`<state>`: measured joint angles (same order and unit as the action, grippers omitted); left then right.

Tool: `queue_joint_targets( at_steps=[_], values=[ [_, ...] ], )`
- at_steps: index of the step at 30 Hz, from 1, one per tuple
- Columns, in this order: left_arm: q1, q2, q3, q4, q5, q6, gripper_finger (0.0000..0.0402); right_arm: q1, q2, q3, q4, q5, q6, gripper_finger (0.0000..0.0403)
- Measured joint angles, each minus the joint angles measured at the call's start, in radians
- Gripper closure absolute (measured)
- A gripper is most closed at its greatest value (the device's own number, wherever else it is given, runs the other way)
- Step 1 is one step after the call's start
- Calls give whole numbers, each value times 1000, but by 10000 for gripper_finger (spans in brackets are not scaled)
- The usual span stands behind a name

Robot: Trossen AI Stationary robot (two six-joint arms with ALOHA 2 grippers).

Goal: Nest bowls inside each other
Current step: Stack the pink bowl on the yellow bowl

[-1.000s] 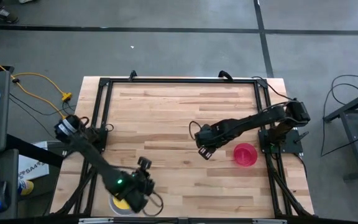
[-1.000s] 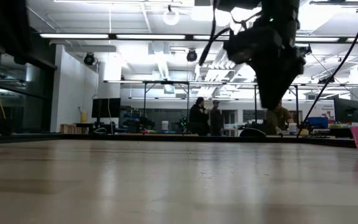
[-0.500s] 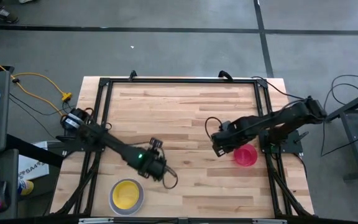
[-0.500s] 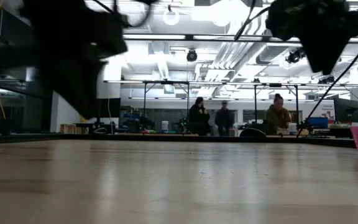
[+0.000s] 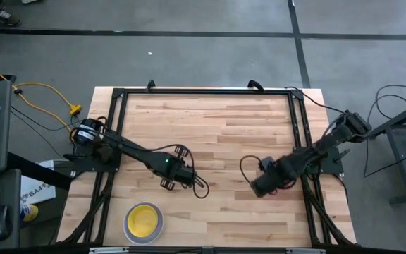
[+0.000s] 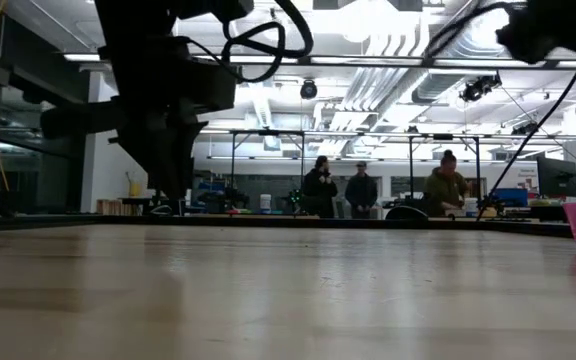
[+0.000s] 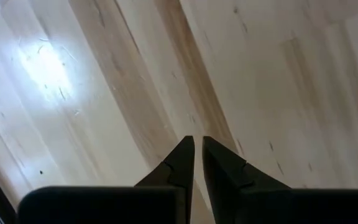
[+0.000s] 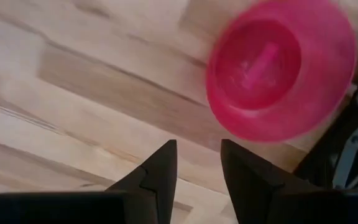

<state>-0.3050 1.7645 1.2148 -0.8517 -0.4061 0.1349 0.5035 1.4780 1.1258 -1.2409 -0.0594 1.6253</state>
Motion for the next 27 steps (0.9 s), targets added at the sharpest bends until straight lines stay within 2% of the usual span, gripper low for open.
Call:
queue_joint_targets(
  at_steps=[5, 10, 18, 27],
  values=[
    [-3, 0, 0, 41, 3, 48, 371, 107, 0, -48, 1, 20, 119, 285],
    [-3, 0, 16, 76, 66, 89, 371, 114, -8, -91, -99, 39, 188, 285],
    [-3, 0, 68, 73, 78, 124, 371, 16, -120, -217, -17, 90, 91, 285],
    [-3, 0, 79, 70, 78, 133, 371, -113, -298, -294, -4, 140, -115, 285]
  ],
)
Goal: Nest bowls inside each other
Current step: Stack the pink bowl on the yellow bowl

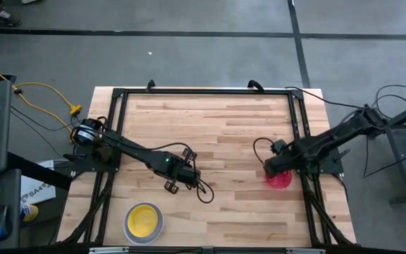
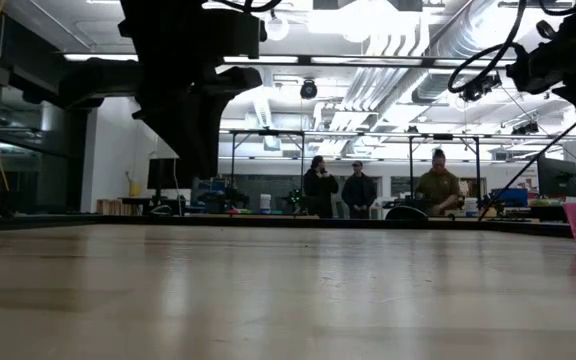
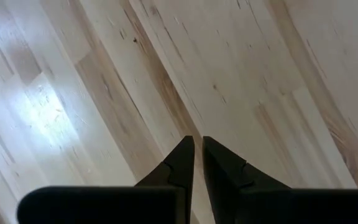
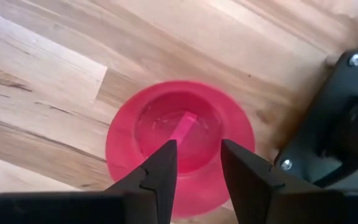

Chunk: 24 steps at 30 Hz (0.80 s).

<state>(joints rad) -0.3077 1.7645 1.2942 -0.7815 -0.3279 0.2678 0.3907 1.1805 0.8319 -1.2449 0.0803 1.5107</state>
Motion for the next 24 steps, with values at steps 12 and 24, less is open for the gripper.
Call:
queue_joint_targets(
  at_steps=[12, 24],
  values=[
    [0, 0, 0, -5, 0, -3, 371, -133, -46, -63, 64, -46, -348, 285],
    [0, 0, 1, -4, 0, -3, 371, -270, -46, -98, 95, -108, -746, 285]
  ],
)
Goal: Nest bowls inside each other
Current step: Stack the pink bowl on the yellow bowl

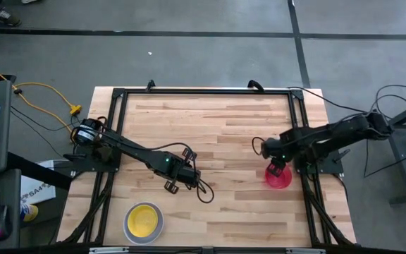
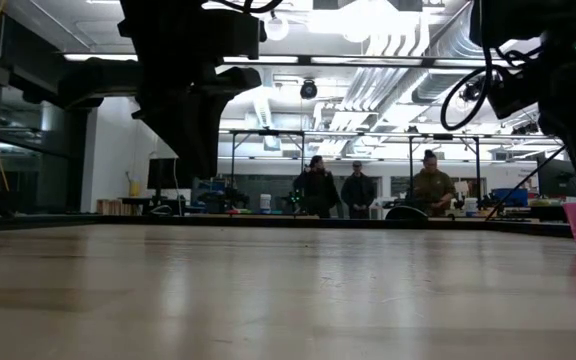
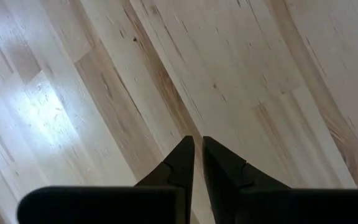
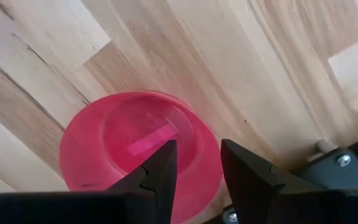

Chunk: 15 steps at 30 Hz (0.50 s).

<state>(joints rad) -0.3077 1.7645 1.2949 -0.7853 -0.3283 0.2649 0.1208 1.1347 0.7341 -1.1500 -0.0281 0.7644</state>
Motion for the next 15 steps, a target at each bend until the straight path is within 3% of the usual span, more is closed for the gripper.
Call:
queue_joint_targets(
  at_steps=[15],
  values=[
    [0, 0, 0, 1, 0, -34, 371, -31, 65, 0, 24, -20, -211, 285]
  ],
)
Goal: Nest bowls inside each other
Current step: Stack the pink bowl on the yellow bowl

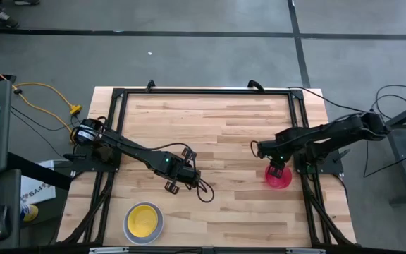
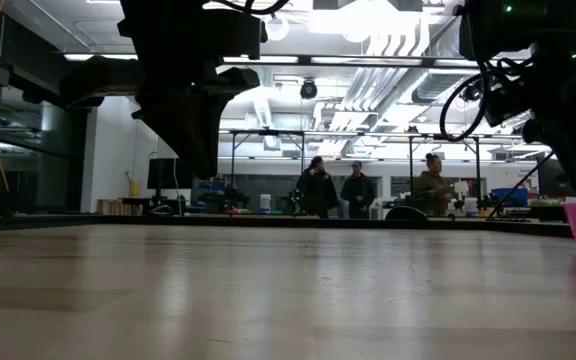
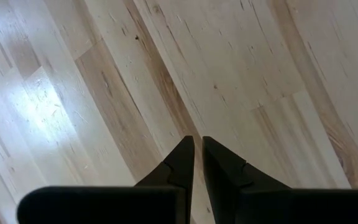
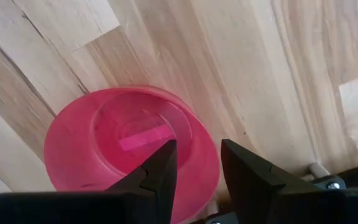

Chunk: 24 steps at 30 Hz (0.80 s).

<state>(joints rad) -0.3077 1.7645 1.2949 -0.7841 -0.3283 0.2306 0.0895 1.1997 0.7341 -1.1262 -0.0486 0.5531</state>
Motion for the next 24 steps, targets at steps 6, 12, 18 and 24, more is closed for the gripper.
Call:
queue_joint_targets(
  at_steps=[6, 12, 18, 24],
  values=[
    [0, 0, 0, 0, 4, -8, 371, 0, 55, 0, 47, 0, -47, 285],
    [0, 0, 0, -3, 5, -26, 371, 0, 114, 0, 62, -7, -78, 285],
    [0, 0, 0, -3, 6, -26, 371, 0, 167, 0, 95, -12, -114, 285],
    [0, 0, 0, -3, 6, -27, 371, -1, 209, 0, 128, -13, -139, 286]
  ],
)
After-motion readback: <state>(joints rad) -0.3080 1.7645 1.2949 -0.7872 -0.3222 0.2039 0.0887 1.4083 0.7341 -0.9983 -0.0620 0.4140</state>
